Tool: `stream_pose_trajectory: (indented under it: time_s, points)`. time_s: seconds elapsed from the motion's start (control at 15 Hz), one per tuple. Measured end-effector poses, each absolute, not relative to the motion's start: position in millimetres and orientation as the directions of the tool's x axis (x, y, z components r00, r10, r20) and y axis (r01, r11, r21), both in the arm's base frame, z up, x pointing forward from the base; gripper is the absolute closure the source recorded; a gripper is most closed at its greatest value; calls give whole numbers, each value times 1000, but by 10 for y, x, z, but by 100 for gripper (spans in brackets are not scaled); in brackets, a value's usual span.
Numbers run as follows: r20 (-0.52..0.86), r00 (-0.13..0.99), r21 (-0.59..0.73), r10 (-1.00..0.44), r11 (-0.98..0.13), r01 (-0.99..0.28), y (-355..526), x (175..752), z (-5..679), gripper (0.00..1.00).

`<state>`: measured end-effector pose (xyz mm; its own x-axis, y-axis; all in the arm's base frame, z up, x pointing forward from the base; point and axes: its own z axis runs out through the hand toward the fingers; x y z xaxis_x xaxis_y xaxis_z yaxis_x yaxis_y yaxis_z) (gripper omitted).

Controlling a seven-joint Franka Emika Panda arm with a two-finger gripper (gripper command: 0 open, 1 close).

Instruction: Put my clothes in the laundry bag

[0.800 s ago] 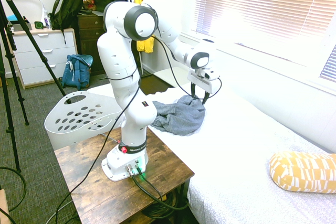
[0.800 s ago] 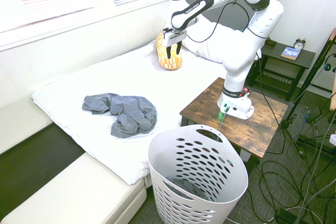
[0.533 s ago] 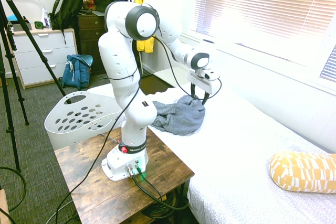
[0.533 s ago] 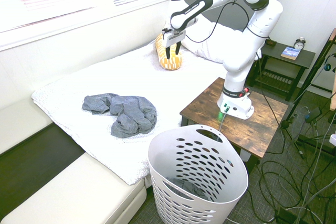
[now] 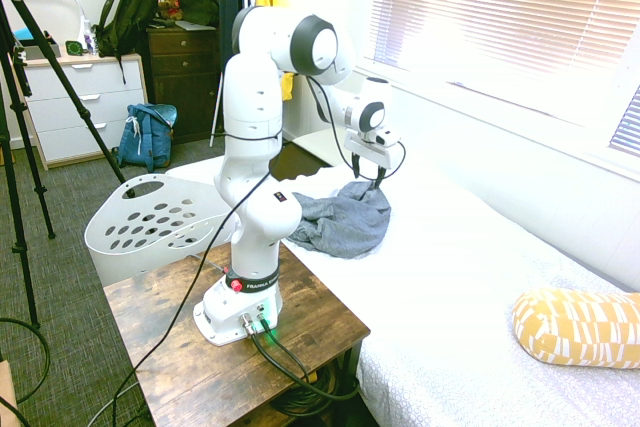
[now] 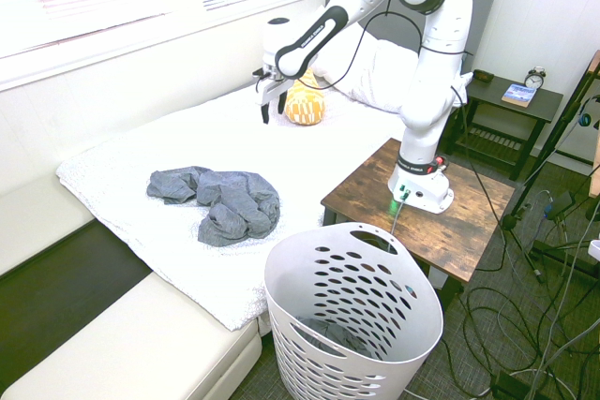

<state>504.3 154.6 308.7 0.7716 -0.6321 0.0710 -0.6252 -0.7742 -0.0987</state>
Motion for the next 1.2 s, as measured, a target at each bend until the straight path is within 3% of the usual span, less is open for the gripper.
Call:
stream_pose_trajectory:
  time_s: [0.27, 0.67, 0.93, 1.13, 1.2]
  points:
    - [56, 781, -81, -623, -782, -618, 2146, 5274, 2139, 0]
    - [14, 823, -29, -568, -823, -568, 3193, 5011, 745, 0]
    - [54, 827, 24, -559, -828, -561, 3021, 5065, 64, 0]
    - [58, 828, 22, -557, -829, -559, 3077, 5008, -50, 0]
    - [49, 825, 21, -562, -826, -564, 3110, 4978, -59, 100]
